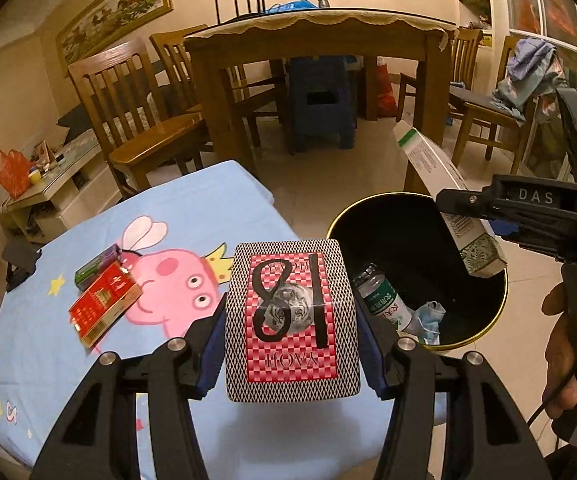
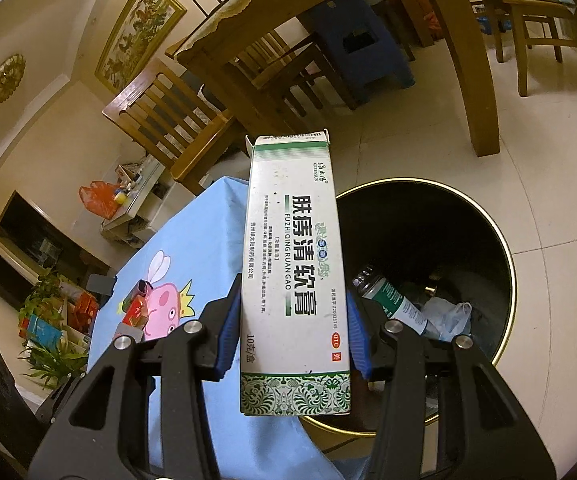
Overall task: Collect trash
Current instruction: 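Carry the ointment box and card to the bin and release both, then return to the table and grasp the red cigarette pack with the right tool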
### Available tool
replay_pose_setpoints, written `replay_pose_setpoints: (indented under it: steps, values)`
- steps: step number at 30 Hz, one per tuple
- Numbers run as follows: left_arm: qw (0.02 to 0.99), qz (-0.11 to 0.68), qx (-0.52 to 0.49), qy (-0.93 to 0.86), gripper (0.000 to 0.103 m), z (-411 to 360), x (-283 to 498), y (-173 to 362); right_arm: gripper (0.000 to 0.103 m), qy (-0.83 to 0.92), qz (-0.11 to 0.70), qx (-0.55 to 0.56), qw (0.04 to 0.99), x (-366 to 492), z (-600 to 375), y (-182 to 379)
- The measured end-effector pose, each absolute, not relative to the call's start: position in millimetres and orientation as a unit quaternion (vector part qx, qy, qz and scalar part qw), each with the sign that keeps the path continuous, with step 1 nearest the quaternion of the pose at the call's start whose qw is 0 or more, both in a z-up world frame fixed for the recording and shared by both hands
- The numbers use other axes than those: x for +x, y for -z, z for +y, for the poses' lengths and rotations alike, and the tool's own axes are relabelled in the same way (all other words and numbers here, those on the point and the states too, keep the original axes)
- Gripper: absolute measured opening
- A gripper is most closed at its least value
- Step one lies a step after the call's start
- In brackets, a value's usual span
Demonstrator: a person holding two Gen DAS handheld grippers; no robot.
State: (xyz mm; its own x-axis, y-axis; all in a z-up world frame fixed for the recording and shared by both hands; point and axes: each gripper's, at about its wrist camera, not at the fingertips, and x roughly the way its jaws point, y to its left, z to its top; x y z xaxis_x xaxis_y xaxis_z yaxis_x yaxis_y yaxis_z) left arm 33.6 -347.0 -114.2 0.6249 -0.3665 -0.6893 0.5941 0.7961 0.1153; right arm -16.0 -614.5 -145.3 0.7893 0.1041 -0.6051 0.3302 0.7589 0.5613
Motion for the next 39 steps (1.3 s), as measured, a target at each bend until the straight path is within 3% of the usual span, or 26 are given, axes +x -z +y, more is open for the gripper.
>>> replay_pose_setpoints:
  steps: [1,3,7,21,26,37,39]
  values:
    - [0.884,0.338,0.171,0.273,0.055,-350.9,33.6,115.1,0.048,0.07,0.328,0.341,0.878,-14.5,-616.1,146.9]
    - [0.883,0.338,0.173,0.275,0.055,-357.4,33.6,116.4,0.084,0.088,0.351,0.352,0.863,-13.8,-622.2,155.3]
    - [0.88,0.339,0.177,0.28,0.055,-370.1,34.6,118.5,0.078,0.092,0.321,0.384,0.861,-27.3,-638.8,152.4]
    - [0.865,0.327,0.203,0.322,0.056,-439.8,45.0,122.5,0.079,0.13,0.249,0.428,0.859,-70.8,-683.0,135.3]
    - [0.867,0.318,0.206,0.324,0.074,-447.4,50.8,121.8,0.08,0.134,0.248,0.425,0.86,-71.1,-683.7,135.1]
    - [0.874,0.325,0.19,0.309,0.077,-410.2,56.4,120.3,0.08,0.129,0.269,0.406,0.864,-54.6,-666.0,137.3]
    - [0.877,0.328,0.184,0.301,0.083,-393.6,57.5,121.5,0.08,0.121,0.278,0.395,0.867,-46.0,-655.5,136.8]
